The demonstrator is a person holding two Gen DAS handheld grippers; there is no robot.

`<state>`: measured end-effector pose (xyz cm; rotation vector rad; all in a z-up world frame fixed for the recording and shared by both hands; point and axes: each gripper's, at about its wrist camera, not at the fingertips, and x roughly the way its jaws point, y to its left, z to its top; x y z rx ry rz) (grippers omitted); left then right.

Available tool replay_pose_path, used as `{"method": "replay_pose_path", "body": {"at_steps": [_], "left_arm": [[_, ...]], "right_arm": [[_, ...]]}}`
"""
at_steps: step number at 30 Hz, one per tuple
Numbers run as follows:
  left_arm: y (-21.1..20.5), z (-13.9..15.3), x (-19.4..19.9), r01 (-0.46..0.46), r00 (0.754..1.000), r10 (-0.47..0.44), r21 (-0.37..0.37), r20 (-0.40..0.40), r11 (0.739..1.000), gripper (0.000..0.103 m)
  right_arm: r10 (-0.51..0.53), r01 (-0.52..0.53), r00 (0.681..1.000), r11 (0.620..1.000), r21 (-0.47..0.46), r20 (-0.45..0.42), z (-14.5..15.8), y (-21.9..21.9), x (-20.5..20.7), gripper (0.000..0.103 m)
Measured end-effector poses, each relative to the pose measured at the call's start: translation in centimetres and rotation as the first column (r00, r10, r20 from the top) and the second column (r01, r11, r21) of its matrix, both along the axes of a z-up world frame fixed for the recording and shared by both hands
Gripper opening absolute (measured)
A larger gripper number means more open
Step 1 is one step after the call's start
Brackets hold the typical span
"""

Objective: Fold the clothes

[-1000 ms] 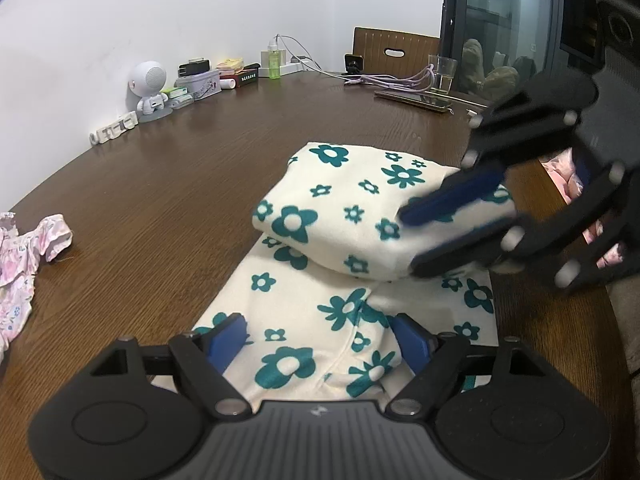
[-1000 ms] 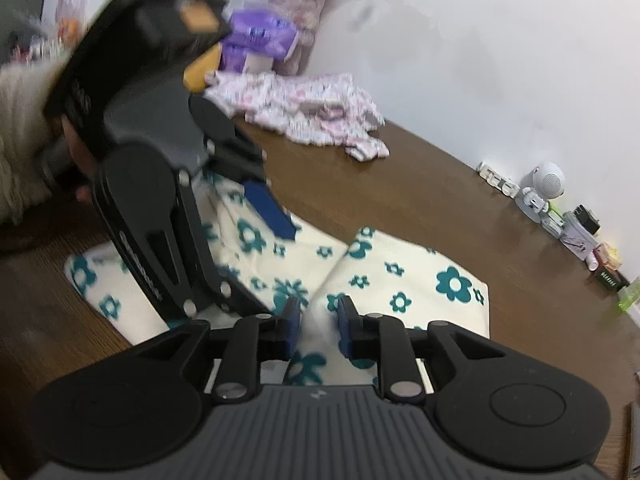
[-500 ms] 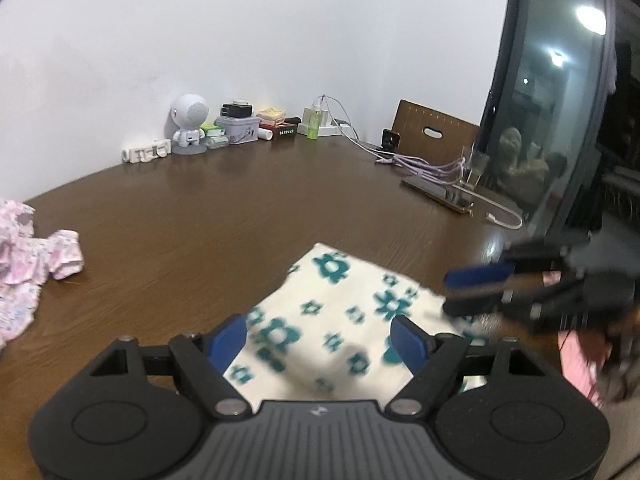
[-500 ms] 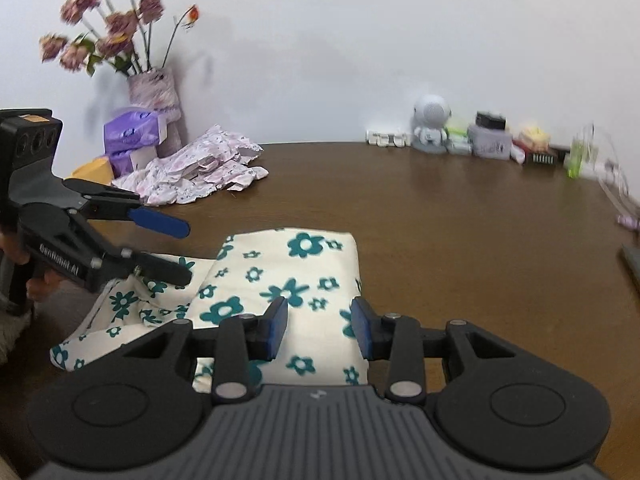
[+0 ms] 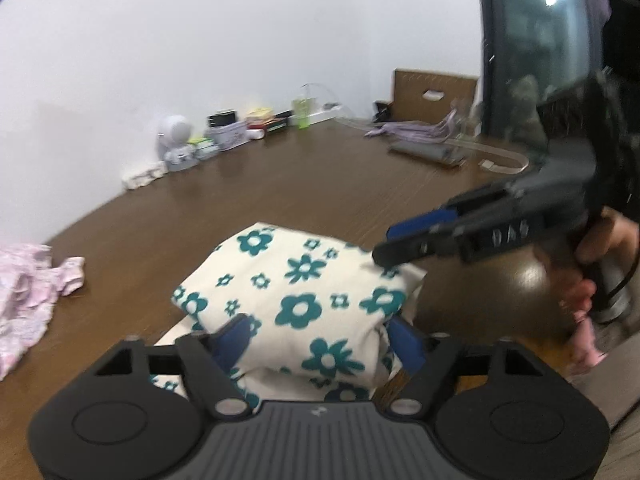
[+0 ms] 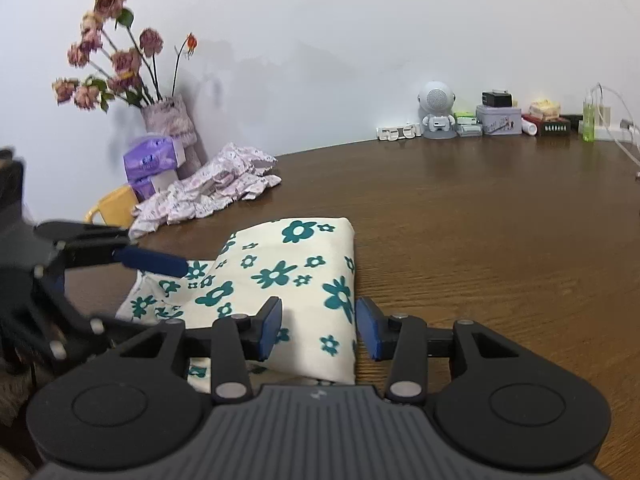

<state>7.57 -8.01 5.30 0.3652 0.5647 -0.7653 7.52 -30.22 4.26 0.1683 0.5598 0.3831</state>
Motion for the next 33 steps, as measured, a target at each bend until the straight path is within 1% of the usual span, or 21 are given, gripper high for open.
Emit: {"method": "replay_pose_path", "body": {"at_steps": [1, 3, 5, 7, 8, 10, 14, 15, 19, 21, 23, 27, 31, 33], "left_arm": [[-0.2, -0.3, -0.3, -0.019, 1.0, 0.018, 0.015, 0.009, 1.0, 0.055], [-0.5, -0.8, -1.1, -0.064, 0.998, 0.063, 0.034, 0.029, 0.997, 0.05], [-0.9, -1.3, -1.9, -0.118, 0.992, 0.115, 0.053, 0.06, 0.992, 0.048], [-1.1, -1.9, -2.7, -0.158, 0.985, 0.153, 0.067, 0.077, 0.985, 0.042], [-1.2, -2.2, -3.0, -0.177, 0.982, 0.171, 0.074, 0.087, 0.981, 0.041], [-1.5, -3.0, -3.6, -0.212, 0.973, 0.202, 0.091, 0.109, 0.973, 0.038], [-1.8, -3.4, -3.7, -0.258, 0.962, 0.248, 0.083, 0.114, 0.963, 0.038], [-1.9, -3.3, -3.8, -0.27, 0.959, 0.261, 0.076, 0.116, 0.96, 0.04], [-2.2, -2.6, -5.3, -0.31, 0.942, 0.299, 0.059, 0.153, 0.949, 0.04], [-2.5, -2.6, -6.1, -0.329, 0.933, 0.314, 0.062, 0.174, 0.942, 0.04], [-2.8, -2.7, -6.6, -0.339, 0.928, 0.323, 0.065, 0.184, 0.938, 0.04], [-3.9, -3.2, -6.7, -0.338, 0.928, 0.316, 0.094, 0.197, 0.936, 0.041], [-4.8, -4.0, -7.2, -0.356, 0.915, 0.314, 0.144, 0.253, 0.923, 0.041], [-5.0, -4.2, -7.4, -0.361, 0.911, 0.311, 0.157, 0.272, 0.919, 0.039]], "right_arm": [[0.007, -0.007, 1.0, 1.0, 0.016, 0.0, -0.2, -0.2, 0.1, 0.042], [0.021, -0.021, 1.0, 0.999, 0.049, -0.001, -0.6, -0.5, 0.4, 0.041], [0.034, -0.033, 0.999, 0.998, 0.06, -0.005, -1.0, -0.5, 0.5, 0.041], [0.044, -0.044, 0.999, 0.997, 0.058, -0.006, -1.4, -0.4, 0.6, 0.041], [0.048, -0.048, 0.999, 0.997, 0.055, -0.006, -1.6, -0.4, 0.6, 0.041], [0.057, -0.057, 0.998, 0.997, 0.052, -0.004, -1.9, -0.3, 0.5, 0.039], [0.071, -0.071, 0.997, 0.996, 0.054, -0.003, -2.4, -0.4, 0.4, 0.036], [0.073, -0.072, 0.997, 0.996, 0.058, -0.005, -2.5, -0.6, 0.5, 0.036], [0.067, -0.066, 0.998, 0.99, 0.127, -0.005, -2.5, -2.0, 0.0, 0.037], [0.067, -0.068, 0.998, 0.988, 0.138, 0.013, -2.2, -2.8, -0.8, 0.037], [0.086, -0.089, 0.996, 0.99, 0.11, 0.028, -2.1, -2.9, -1.7, 0.038], [0.137, -0.138, 0.99, 0.99, 0.022, 0.035, -2.3, -2.5, -3.1, 0.041], [0.152, -0.15, 0.988, 0.986, -0.067, 0.027, -2.9, -1.6, -3.0, 0.041], [0.153, -0.149, 0.988, 0.982, -0.116, 0.028, -3.1, -0.9, -2.7, 0.041]]}}
